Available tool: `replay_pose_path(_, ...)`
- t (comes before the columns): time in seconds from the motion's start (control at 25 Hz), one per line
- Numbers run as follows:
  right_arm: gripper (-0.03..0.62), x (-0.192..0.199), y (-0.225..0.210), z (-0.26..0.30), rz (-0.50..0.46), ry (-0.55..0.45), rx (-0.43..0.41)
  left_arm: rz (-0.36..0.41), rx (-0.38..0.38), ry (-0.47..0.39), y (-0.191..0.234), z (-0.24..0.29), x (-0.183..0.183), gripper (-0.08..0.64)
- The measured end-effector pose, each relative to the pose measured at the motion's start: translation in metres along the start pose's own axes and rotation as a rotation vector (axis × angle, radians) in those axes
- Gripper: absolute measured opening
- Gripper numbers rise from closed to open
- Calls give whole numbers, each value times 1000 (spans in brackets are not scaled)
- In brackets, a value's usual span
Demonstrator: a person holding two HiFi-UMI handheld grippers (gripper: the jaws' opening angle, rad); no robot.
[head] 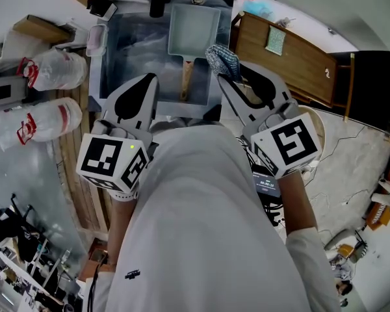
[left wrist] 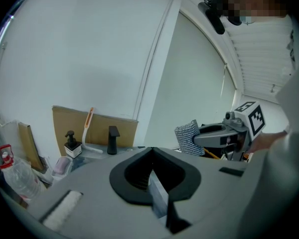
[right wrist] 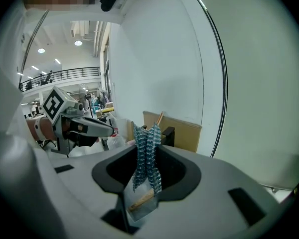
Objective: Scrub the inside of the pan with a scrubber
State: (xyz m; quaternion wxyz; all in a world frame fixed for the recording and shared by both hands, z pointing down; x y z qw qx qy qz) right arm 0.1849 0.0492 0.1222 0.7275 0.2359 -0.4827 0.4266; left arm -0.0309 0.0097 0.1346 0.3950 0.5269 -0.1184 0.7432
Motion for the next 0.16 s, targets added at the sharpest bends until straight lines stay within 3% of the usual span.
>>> replay_pose_path(0.16, 110, -1, 9, -4, -14, 1, 2, 1, -1, -2, 1, -8, 2, 3)
Point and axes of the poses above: the fingertips, and each gripper's own axes: z forward along the fingers, y to its left, x out of its underside, the point moved 8 cm from there along -z, backward along the fingers, and after that the axes turned 2 degrees about -x, right-handed, at the moved point
